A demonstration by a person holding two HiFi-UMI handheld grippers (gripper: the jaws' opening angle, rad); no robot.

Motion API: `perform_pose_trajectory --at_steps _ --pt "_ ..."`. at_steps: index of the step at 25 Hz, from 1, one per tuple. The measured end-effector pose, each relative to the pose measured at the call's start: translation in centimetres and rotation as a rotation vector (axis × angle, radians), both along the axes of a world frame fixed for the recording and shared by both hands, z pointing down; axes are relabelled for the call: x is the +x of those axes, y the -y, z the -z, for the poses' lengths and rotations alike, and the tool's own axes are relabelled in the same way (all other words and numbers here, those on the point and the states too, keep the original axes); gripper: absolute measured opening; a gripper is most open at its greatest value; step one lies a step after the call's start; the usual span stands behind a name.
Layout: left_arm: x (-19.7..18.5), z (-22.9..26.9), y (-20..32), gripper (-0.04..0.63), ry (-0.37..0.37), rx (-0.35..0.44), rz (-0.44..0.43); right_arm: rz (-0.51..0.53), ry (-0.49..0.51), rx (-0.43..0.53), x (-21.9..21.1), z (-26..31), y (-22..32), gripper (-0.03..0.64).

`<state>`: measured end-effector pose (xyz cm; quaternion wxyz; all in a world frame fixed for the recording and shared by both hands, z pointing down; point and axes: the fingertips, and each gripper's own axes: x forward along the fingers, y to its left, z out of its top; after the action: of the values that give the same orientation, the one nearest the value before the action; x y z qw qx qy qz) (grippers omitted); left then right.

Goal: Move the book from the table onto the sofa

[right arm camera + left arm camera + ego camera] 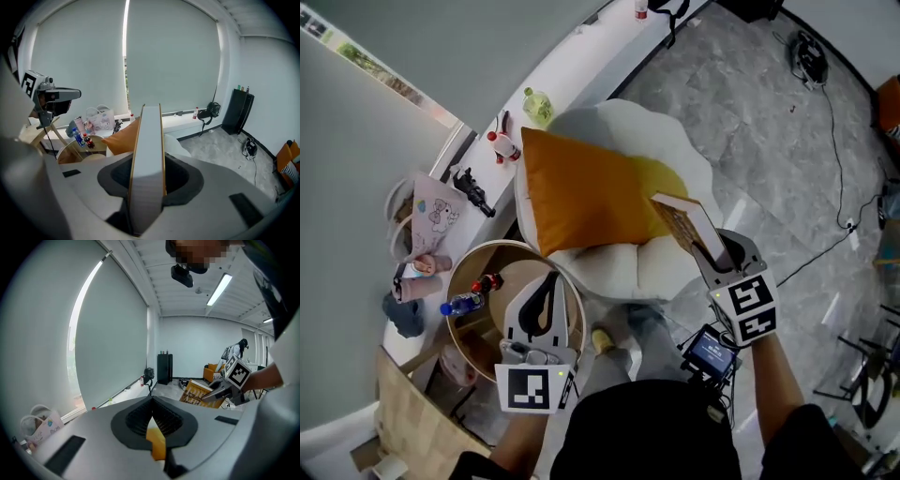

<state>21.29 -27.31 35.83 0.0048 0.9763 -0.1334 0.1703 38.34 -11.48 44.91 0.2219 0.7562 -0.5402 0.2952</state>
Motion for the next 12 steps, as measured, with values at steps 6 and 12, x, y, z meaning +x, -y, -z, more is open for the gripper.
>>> perform_pose_trajectory --at_steps 6,12 --pt "1.4 -3.3 0.9 0.009 0.044 -0.041 0.043 0.009 0.051 -0.045 1.8 -4.4 1.1 0.149" --pt "2.9 -6.9 1.6 0.01 0.069 -0.079 0.074 0.019 0.102 -0.085 2.5 -9.6 2.1 0.149"
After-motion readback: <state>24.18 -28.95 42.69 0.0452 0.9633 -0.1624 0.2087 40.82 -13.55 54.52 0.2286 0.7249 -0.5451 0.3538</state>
